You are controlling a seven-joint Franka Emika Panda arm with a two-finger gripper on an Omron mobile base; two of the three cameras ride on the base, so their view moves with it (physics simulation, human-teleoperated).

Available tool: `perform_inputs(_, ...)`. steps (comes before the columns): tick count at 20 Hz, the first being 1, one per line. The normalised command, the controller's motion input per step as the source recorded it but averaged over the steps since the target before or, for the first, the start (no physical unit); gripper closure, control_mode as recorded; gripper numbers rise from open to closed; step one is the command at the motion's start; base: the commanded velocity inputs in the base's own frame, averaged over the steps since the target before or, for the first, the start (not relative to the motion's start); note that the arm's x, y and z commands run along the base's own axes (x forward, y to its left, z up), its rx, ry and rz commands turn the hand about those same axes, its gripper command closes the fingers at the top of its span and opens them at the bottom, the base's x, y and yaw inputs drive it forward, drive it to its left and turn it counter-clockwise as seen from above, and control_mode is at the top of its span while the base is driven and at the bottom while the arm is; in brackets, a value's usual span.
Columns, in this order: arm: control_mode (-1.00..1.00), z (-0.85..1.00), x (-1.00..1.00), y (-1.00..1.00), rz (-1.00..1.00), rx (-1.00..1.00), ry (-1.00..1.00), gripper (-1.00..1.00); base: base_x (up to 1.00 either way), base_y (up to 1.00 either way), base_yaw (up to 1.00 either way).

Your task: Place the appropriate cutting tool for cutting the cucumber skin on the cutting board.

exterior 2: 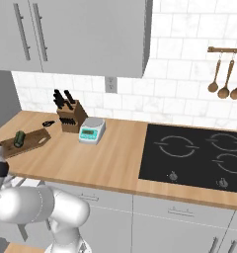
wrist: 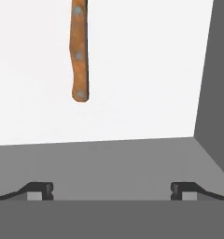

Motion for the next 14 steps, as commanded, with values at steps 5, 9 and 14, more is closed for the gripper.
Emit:
perform_inputs(5, -1.0, -0.32, 0.0, 0.0, 0.0, 0.0, 0.04, -1.0, 0.0, 0.0, 0.0)
perform_inputs(9, -1.0, -0.33, 0.0, 0.0, 0.0, 0.0, 0.07, -1.0, 0.0, 0.0, 0.0)
perform_inputs(14, -1.0, -0.09, -0.14, 0.01, 0.0, 0.0, 0.19, -1.0, 0.0, 0.0, 0.0)
